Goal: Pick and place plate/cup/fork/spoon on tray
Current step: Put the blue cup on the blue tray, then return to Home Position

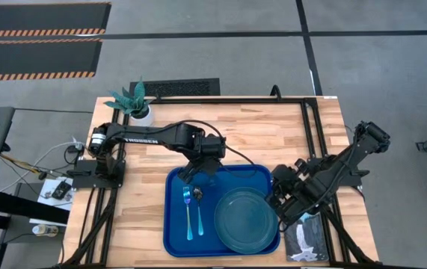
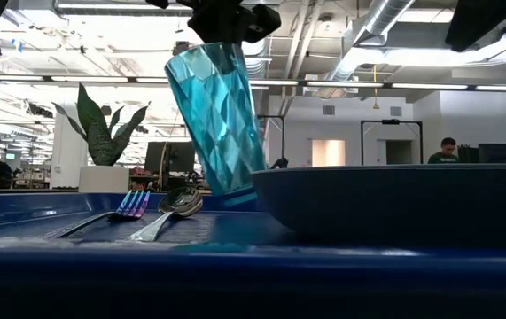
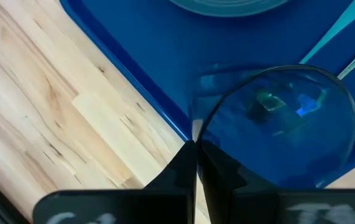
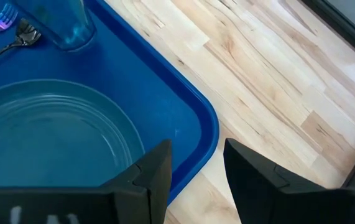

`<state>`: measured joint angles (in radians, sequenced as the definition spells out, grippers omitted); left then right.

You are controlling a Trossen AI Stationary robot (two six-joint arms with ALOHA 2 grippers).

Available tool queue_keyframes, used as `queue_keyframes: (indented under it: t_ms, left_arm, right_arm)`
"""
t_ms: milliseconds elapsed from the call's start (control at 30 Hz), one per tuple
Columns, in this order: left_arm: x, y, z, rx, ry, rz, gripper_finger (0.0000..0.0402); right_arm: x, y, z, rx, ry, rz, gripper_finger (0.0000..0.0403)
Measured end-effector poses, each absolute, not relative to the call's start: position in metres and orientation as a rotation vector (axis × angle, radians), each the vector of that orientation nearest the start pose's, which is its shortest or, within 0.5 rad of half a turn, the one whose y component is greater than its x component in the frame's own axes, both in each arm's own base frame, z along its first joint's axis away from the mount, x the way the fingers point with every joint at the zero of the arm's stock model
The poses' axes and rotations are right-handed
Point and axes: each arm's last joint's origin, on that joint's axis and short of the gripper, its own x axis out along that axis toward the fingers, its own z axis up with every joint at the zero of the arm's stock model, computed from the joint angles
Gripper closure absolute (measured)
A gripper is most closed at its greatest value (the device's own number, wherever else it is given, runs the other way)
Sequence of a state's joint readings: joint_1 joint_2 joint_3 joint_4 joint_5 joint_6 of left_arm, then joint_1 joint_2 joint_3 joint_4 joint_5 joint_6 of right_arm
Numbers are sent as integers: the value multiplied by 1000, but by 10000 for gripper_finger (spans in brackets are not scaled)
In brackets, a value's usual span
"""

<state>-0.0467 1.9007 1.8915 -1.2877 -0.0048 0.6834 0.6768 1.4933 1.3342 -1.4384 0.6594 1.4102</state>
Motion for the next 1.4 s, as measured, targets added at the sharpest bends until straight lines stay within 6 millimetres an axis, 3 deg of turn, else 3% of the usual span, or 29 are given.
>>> queue_keyframes:
  t_ms: [400, 800, 1133, 1300, 1400]
  left_arm:
    - [378, -18, 319, 614, 1218, -467, 398]
    - [388, -17, 322, 609, 1122, -404, 304]
    - [389, -15, 323, 609, 1139, -297, 283]
    - [385, -14, 325, 610, 1165, -254, 283]
    - [376, -14, 335, 548, 1158, -234, 283]
  right_arm:
    - [206, 142, 296, 251, 918, -759, 234]
    - [206, 143, 296, 256, 915, -757, 234]
    - [207, 143, 297, 254, 906, -756, 234]
    - [220, 146, 299, 180, 814, -659, 234]
    - [238, 137, 301, 210, 763, -650, 234]
